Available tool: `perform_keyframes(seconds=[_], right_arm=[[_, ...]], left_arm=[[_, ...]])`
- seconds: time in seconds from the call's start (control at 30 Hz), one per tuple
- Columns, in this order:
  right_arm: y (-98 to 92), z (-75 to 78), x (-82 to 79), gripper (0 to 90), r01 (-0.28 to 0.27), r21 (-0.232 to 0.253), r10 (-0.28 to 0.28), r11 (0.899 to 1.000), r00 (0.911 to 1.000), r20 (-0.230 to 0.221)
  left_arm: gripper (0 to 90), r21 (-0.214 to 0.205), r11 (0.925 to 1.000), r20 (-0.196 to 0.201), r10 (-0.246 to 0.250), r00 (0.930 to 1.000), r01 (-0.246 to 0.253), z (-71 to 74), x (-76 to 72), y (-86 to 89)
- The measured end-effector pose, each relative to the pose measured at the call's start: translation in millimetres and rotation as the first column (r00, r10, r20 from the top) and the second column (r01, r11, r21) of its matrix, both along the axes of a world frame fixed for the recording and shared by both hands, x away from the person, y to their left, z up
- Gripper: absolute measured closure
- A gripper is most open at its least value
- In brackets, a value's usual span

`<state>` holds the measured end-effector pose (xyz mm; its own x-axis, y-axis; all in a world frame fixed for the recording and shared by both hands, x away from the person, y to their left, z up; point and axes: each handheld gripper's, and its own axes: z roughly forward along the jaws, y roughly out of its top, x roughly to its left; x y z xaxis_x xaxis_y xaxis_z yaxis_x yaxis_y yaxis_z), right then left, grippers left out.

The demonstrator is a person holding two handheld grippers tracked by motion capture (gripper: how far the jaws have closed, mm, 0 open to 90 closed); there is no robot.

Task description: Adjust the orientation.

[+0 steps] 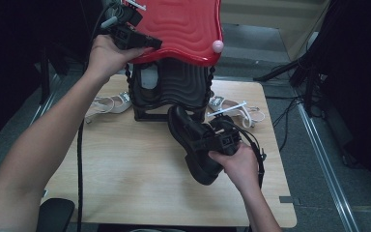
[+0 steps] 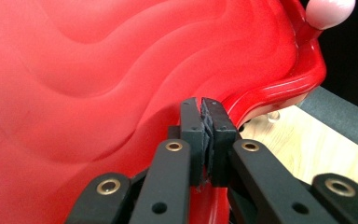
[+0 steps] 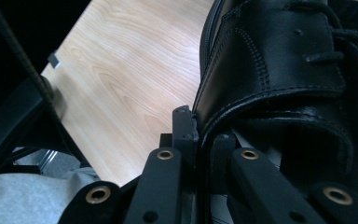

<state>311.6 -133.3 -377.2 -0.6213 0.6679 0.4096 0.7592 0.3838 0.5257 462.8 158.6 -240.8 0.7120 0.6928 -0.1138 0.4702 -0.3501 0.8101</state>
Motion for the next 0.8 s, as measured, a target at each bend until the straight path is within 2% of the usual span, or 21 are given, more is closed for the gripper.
perform_keyframes(seconds=[0.2,0.3,0.43,0.47,0.63,0.8], right_arm=[[-1.2,16.1,-0.5,86.5,-0.005,0.021,0.004,1.0,0.9993,0.037],[-3.3,30.1,5.0,86.2,0.011,0.021,-0.012,1.0,0.9974,0.071],[-1.9,37.3,13.5,86.3,0.032,0.007,-0.032,0.999,0.995,0.095],[-0.4,40.8,20.6,86.3,0.045,0.004,-0.045,0.999,0.9929,0.11],[4.5,46.3,34.0,86.2,0.068,0.012,-0.069,0.998,0.989,0.131],[16.1,48.9,52.7,86.0,0.116,0.011,-0.116,0.993,0.9766,0.181]], left_arm=[[88.8,0.0,1.0,-0.006,-0.004,1.0,0.004,-0.3,0.6,0.9],[89.5,-0.005,1.0,-0.015,-0.007,0.9999,0.007,-0.7,1.2,2.2],[90.0,-0.007,0.9999,-0.019,-0.009,0.9998,0.009,-0.8,1.4,2.8],[90.0,-0.011,0.9999,-0.022,-0.009,0.9997,0.009,-0.9,1.6,3.1],[90.0,-0.003,0.9999,-0.026,-0.014,0.9996,0.014,-0.4,1.6,3.5],[90.0,-0.004,0.9999,-0.023,-0.016,0.9996,0.016,-0.7,1.4,3.8]])
